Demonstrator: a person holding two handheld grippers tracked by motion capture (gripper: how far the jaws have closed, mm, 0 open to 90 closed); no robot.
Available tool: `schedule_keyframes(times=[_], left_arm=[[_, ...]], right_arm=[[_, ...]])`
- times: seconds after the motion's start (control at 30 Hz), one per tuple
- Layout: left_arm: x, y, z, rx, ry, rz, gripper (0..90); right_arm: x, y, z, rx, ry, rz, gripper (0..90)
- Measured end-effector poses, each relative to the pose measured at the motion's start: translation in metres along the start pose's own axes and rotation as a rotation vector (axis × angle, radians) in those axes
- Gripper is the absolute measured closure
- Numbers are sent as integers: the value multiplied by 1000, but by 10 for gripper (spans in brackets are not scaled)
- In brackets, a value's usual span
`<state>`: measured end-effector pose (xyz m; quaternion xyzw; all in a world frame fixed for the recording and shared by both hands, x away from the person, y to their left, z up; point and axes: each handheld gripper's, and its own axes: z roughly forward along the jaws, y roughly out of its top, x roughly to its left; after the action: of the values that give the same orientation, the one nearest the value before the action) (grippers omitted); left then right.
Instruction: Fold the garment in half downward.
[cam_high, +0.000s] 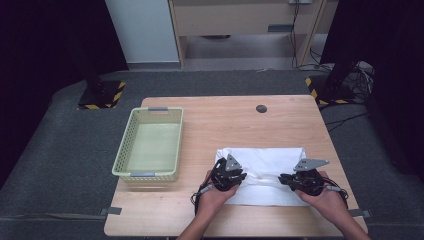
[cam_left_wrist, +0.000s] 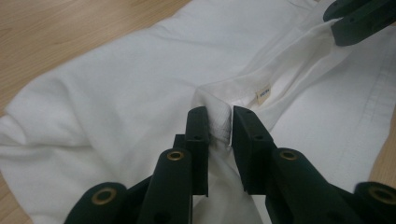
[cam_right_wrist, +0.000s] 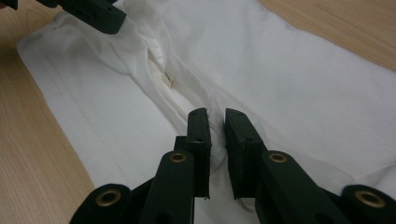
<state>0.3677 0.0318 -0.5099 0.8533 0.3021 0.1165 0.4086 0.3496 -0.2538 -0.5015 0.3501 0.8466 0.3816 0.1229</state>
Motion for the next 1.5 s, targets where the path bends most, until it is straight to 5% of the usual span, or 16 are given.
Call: schedule_keyframes(times=[0.3, 0.5, 0.67, 0.83, 1.07, 1.27, 1.5], left_arm=[[-7, -2, 3, 10, 66, 79, 481], [-6, 0, 5, 8, 63, 75, 407], [-7, 5, 6, 8, 16, 70, 446], [-15, 7, -1, 5, -13, 77, 638], [-34, -3, -12, 12, -69, 89, 616], [-42, -14, -23, 27, -90, 94, 486], [-30, -10, -33, 22, -79, 26, 259]], right_arm=[[1, -4, -1, 3, 6, 1, 808], [3, -10, -2, 7, 18, -2, 809], [3, -13, -3, 8, 17, 0, 809], [7, -9, -10, -13, 9, -9, 801], [16, -17, -26, -9, -5, -14, 764], [26, -39, -31, 53, 0, -38, 644], [30, -40, -39, 35, -12, -36, 448]])
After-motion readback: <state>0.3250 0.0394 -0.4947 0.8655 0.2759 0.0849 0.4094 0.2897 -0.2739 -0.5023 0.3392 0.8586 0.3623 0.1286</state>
